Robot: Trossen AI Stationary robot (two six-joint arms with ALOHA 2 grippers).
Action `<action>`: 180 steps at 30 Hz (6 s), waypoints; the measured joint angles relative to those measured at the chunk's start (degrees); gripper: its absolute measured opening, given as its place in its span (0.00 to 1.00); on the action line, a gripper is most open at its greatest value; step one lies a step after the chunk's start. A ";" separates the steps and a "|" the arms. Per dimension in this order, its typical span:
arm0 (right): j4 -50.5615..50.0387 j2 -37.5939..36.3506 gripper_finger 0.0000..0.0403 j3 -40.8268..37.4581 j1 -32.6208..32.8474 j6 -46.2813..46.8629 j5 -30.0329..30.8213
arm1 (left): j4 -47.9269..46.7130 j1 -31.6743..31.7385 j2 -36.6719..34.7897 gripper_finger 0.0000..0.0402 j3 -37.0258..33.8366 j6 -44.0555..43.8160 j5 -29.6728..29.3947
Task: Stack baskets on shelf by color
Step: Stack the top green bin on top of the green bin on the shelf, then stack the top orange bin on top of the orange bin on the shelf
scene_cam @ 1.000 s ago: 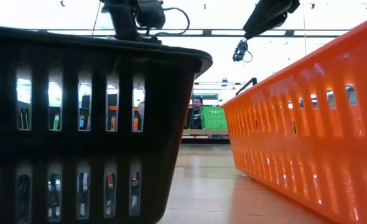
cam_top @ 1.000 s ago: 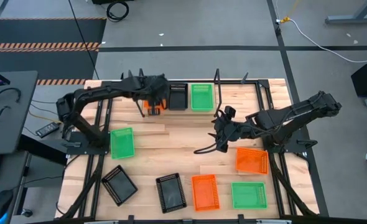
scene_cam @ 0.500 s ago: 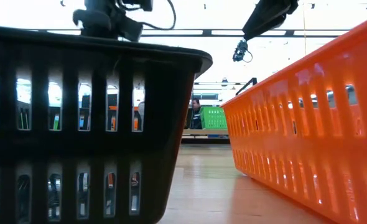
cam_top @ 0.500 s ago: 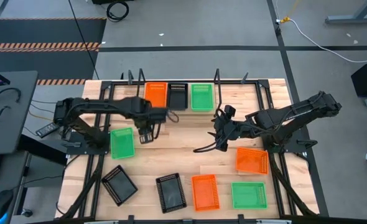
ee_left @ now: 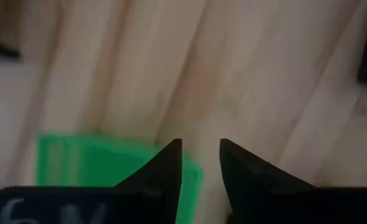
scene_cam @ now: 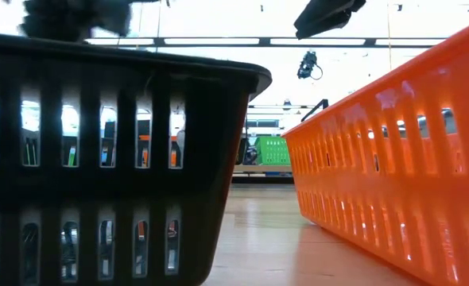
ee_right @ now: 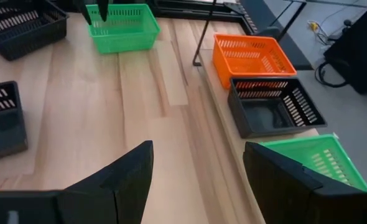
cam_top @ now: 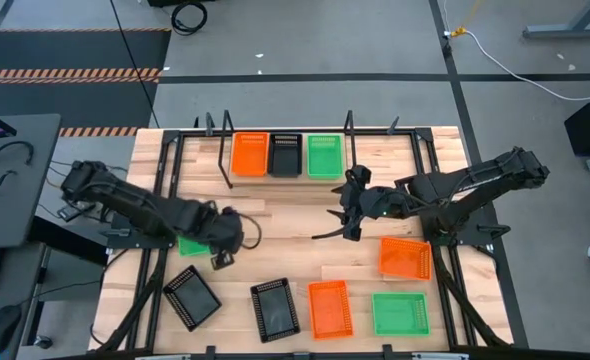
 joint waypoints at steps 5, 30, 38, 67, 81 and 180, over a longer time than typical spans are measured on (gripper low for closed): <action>0.35 0.00 0.63 0.00 -0.02 0.19 0.00 | 0.19 -2.66 -1.07 0.28 -2.93 -6.14 4.53; 0.83 1.18 0.63 0.00 0.52 4.35 -0.90 | 9.79 -10.70 -0.49 0.28 -17.77 -12.66 5.48; 1.30 2.29 0.63 0.00 0.55 4.04 -0.93 | 11.31 -8.03 -0.45 0.14 -22.11 -9.90 4.54; 3.48 2.49 0.63 0.00 0.18 4.52 0.64 | 18.37 -6.57 -0.44 0.00 -14.82 0.11 -2.84; 4.37 2.49 0.63 0.00 0.15 4.48 0.64 | 25.17 11.03 0.51 0.00 5.00 31.72 -9.53; -14.40 1.33 0.63 0.00 -2.45 6.82 2.17 | 35.41 32.06 27.44 0.21 30.50 52.30 9.32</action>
